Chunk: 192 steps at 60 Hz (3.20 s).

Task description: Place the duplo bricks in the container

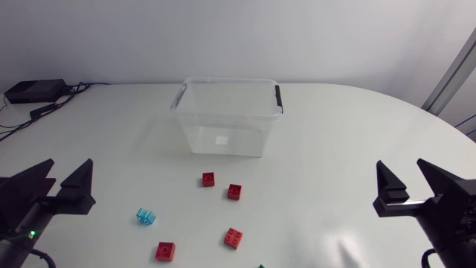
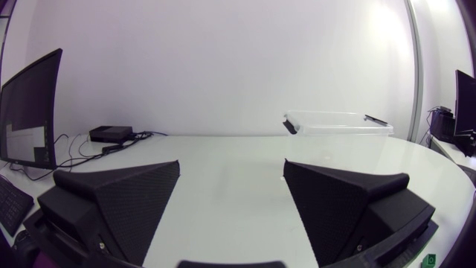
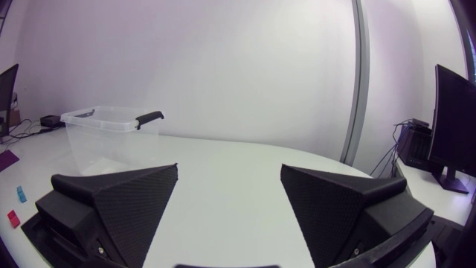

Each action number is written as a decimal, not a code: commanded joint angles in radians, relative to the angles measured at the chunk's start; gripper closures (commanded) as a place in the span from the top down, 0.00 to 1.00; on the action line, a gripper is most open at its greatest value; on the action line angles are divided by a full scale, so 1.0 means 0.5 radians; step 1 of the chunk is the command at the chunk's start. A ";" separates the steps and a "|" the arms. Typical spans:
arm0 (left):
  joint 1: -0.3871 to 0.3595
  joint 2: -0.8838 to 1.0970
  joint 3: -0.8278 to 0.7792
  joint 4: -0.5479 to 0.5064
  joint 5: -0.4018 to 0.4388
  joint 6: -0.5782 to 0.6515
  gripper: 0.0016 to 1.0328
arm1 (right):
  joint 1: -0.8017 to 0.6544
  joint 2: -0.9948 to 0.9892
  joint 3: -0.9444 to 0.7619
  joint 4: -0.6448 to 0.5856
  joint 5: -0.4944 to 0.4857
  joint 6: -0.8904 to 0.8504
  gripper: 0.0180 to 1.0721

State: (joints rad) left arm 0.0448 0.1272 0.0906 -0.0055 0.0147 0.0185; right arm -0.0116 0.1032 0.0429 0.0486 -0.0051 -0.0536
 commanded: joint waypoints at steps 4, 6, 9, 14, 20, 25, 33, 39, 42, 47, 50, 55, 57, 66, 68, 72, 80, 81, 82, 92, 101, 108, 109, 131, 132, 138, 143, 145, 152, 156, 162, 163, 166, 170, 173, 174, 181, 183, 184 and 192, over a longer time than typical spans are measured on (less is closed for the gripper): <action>-0.022 0.522 0.405 -0.060 -0.014 -0.043 0.94 | 0.020 0.410 0.224 0.114 0.010 0.067 0.95; -0.022 0.648 0.497 -0.133 -0.014 -0.046 0.94 | 0.026 0.487 0.270 0.114 0.010 0.083 0.95; -0.025 0.844 0.647 -0.265 -0.017 -0.046 0.94 | 0.048 0.610 0.344 0.099 0.010 0.110 0.95; -0.071 1.154 0.939 -0.609 -0.069 0.073 0.94 | 0.121 0.769 0.457 0.050 0.038 0.132 0.95; -0.203 1.571 1.279 -1.063 -0.155 0.475 0.94 | 0.278 0.984 0.626 -0.097 0.084 0.150 0.95; -0.222 1.721 1.344 -1.192 -0.137 0.564 0.93 | 0.336 1.150 0.758 -0.245 0.081 0.193 0.95; -0.280 1.948 1.411 -1.397 -0.140 0.715 0.93 | 0.422 1.364 0.936 -0.447 0.062 0.276 0.95; -0.286 2.099 1.475 -1.603 -0.137 0.886 0.93 | 0.487 1.506 1.059 -0.616 0.013 0.350 0.95; -0.304 2.163 1.497 -1.725 -0.134 0.942 0.93 | 0.526 1.595 1.123 -0.699 0.004 0.396 0.95; -0.412 2.206 1.494 -1.959 -0.134 1.031 0.93 | 0.594 1.708 1.197 -0.772 0.004 0.478 0.95; -0.507 2.228 1.485 -2.109 -0.134 1.064 0.93 | 0.655 1.779 1.233 -0.791 0.001 0.521 0.95; -0.627 2.255 1.485 -2.256 -0.134 1.083 0.91 | 0.720 1.898 1.286 -0.821 0.001 0.583 0.95; -0.673 2.286 1.485 -2.293 -0.131 1.074 0.90 | 0.747 1.935 1.301 -0.824 0.001 0.616 0.95; -1.016 2.513 1.420 -2.431 -0.029 0.844 0.80 | 0.922 2.067 1.341 -0.794 0.004 0.745 0.95; -1.078 2.544 1.417 -2.428 -0.002 0.797 0.80 | 0.950 2.082 1.341 -0.778 0.010 0.764 0.95; -1.179 2.614 1.426 -2.428 0.041 0.712 0.80 | 0.990 2.110 1.344 -0.745 0.016 0.779 0.95; -1.286 2.798 1.408 -2.388 0.103 0.570 0.80 | 1.033 2.165 1.356 -0.729 0.023 0.810 0.95; -1.298 2.829 1.390 -2.379 0.109 0.564 0.80 | 1.033 2.168 1.356 -0.726 0.023 0.810 0.95; -1.308 2.856 1.374 -2.367 0.112 0.546 0.80 | 1.036 2.171 1.353 -0.720 0.023 0.813 0.95; -1.323 3.016 1.337 -2.324 0.112 0.481 0.80 | 1.073 2.208 1.325 -0.680 0.023 0.828 0.95; -1.311 3.176 1.337 -2.367 0.112 0.457 0.80 | 1.140 2.297 1.350 -0.674 0.023 0.890 0.95; -1.335 3.243 1.371 -2.425 0.115 0.420 0.80 | 1.201 2.325 1.368 -0.646 0.026 0.911 0.95; -1.338 3.258 1.377 -2.434 0.115 0.414 0.80 | 1.211 2.328 1.368 -0.643 0.029 0.911 0.95; -1.424 3.519 1.353 -2.259 0.274 0.331 0.36 | 1.278 2.340 1.359 -0.643 0.032 0.929 0.95; -1.400 3.525 1.353 -2.238 0.280 0.331 0.29 | 1.281 2.337 1.359 -0.653 0.032 0.929 0.95; -1.320 3.501 1.350 -2.204 0.317 0.340 0.22 | 1.318 2.331 1.371 -0.751 0.023 0.939 0.95; -1.283 3.393 1.383 -2.207 0.253 0.337 0.21 | 1.410 2.325 1.396 -0.855 0.010 0.978 0.95; -1.259 3.344 1.414 -2.225 0.234 0.337 0.21 | 1.462 2.331 1.411 -0.901 0.010 0.994 0.95; -1.136 3.185 1.614 -2.302 0.164 0.337 0.21 | 1.622 2.358 1.454 -1.015 0.010 1.049 0.95; -1.050 3.105 1.745 -2.354 0.155 0.353 0.21 | 1.723 2.411 1.479 -1.091 0.004 1.080 0.95; -0.961 3.022 1.905 -2.379 0.149 0.356 0.21 | 1.833 2.515 1.546 -1.248 -0.005 1.089 0.95; -0.949 3.007 1.942 -2.391 0.149 0.365 0.21 | 1.852 2.533 1.556 -1.282 -0.014 1.089 0.95; -0.936 2.958 2.028 -2.394 0.152 0.371 0.21 | 1.886 2.576 1.577 -1.343 -0.036 1.080 0.95; -0.869 2.945 2.160 -2.416 0.155 0.374 0.21 | 1.904 2.619 1.580 -1.392 -0.048 1.052 0.95; -0.847 2.918 2.255 -2.397 0.161 0.356 0.21 | 1.904 2.650 1.580 -1.413 -0.048 1.031 0.95; -0.841 2.912 2.270 -2.391 0.164 0.353 0.21 | 1.904 2.665 1.580 -1.420 -0.048 1.021 0.95; -0.823 2.853 2.436 -2.324 0.219 0.350 0.21 | 1.901 2.794 1.574 -1.496 -0.045 0.957 0.95; -0.826 2.841 2.473 -2.296 0.222 0.350 0.21 | 1.904 2.834 1.565 -1.509 -0.045 0.948 0.95; -0.826 2.835 2.485 -2.278 0.222 0.346 0.21 | 1.904 2.843 1.559 -1.509 -0.042 0.942 0.95; -0.823 2.823 2.629 -2.115 0.250 0.294 0.21 | 1.953 2.929 1.525 -1.505 -0.048 0.893 0.95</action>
State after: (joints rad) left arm -0.3733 1.5551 1.3476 -1.0897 0.1230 0.2001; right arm 0.9424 1.5394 0.8135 -0.6865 -0.0292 0.4145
